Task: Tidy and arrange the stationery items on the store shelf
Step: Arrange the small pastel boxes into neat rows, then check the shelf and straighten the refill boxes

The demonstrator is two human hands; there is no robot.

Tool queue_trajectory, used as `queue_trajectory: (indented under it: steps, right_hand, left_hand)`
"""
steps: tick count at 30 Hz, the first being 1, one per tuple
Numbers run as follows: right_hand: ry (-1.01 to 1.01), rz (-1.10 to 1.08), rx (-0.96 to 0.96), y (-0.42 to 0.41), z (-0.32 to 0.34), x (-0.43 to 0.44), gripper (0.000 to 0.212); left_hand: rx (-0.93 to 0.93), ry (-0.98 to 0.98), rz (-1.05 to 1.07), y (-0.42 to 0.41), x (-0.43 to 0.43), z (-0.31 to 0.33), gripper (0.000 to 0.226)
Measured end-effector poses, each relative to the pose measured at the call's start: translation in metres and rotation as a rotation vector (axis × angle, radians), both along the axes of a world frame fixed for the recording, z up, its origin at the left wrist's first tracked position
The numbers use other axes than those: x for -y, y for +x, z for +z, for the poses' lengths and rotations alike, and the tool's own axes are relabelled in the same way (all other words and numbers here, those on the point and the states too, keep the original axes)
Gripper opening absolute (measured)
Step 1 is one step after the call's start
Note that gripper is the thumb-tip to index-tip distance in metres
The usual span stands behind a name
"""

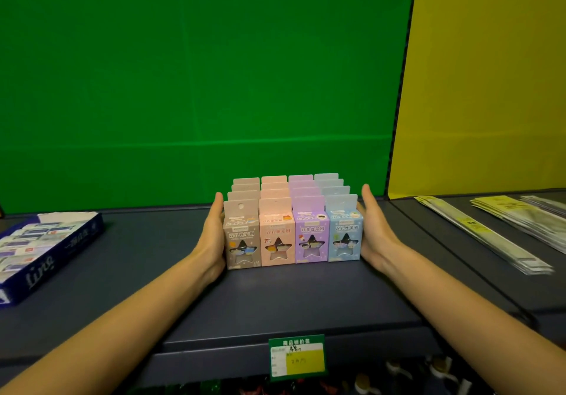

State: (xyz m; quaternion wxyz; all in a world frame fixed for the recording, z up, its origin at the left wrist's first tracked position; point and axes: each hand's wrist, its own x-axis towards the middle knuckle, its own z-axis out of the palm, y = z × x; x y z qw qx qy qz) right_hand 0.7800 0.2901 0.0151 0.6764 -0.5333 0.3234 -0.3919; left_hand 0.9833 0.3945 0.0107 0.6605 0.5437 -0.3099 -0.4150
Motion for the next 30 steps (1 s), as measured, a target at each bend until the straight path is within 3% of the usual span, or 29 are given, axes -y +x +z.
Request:
queue_trajectory:
  steps: [12, 15, 17, 21, 24, 30]
  right_hand:
    - [-0.052, -0.043, -0.078, 0.0, 0.002, -0.004, 0.059]
    - [-0.131, -0.141, -0.145, -0.009, 0.007, -0.008, 0.057]
    - [-0.199, -0.243, -0.21, -0.023, 0.011, -0.013, 0.05]
    - [-0.407, -0.394, -0.364, -0.066, 0.019, -0.03, 0.037]
    - [-0.584, -0.466, -0.471, -0.115, 0.02, -0.054, 0.029]
    - [-0.779, -0.635, -0.767, -0.217, 0.0, -0.106, 0.018]
  left_hand:
    - [0.091, -0.043, 0.017, 0.0, -0.005, 0.001, 0.051]
    - [0.143, 0.0, 0.085, 0.005, -0.017, 0.009, 0.048]
    - [0.384, -0.013, 0.25, 0.012, -0.023, 0.01, 0.044]
    - [0.857, -0.384, 0.47, 0.005, -0.057, 0.023, 0.025]
    - [1.102, -0.477, 0.342, -0.015, -0.075, 0.032, 0.014]
    - [1.442, -0.413, 0.104, -0.081, -0.079, 0.021, 0.025]
